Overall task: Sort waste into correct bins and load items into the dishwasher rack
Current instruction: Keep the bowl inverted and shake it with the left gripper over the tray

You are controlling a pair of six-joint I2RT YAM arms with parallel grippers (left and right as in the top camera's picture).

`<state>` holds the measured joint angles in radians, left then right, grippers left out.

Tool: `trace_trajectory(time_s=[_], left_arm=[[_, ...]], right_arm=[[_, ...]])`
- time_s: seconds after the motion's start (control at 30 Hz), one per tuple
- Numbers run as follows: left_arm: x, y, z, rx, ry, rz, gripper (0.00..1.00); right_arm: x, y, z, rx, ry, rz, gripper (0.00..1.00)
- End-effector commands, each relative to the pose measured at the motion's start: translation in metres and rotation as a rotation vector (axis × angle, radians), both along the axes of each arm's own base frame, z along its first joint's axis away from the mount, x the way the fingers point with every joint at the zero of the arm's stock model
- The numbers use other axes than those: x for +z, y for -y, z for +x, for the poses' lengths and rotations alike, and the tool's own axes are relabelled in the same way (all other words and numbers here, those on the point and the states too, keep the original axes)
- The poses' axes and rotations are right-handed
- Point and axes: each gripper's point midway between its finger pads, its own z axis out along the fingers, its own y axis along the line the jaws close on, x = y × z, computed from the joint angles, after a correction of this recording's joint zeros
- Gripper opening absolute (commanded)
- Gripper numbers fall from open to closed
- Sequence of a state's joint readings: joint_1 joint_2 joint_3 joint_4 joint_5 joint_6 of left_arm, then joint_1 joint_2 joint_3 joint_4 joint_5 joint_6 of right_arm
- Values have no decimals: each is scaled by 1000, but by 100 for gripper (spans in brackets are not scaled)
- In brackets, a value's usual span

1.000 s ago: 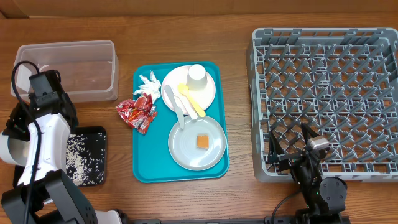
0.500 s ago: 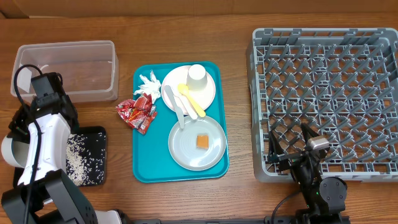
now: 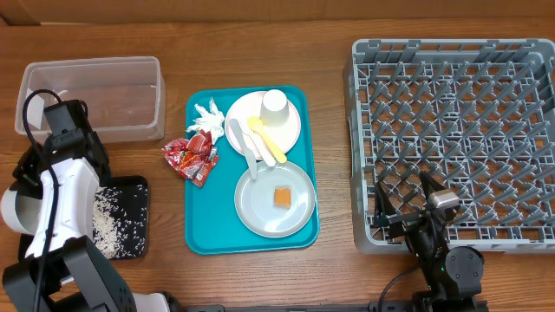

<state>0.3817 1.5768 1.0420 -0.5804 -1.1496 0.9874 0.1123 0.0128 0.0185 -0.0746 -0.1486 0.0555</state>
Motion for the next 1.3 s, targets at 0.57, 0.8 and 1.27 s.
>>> trace_trajectory(time_s=[0.57, 0.8, 1.27], left_arm=[[1, 1, 20, -24, 115, 6, 4], [-5, 6, 9, -73, -82, -47, 4], [22, 2, 29, -50, 53, 103, 4]], right_arm=[[-2, 1, 0, -8, 5, -3, 100], [-2, 1, 0, -8, 5, -3, 100], [-2, 1, 0, -8, 5, -3, 100]])
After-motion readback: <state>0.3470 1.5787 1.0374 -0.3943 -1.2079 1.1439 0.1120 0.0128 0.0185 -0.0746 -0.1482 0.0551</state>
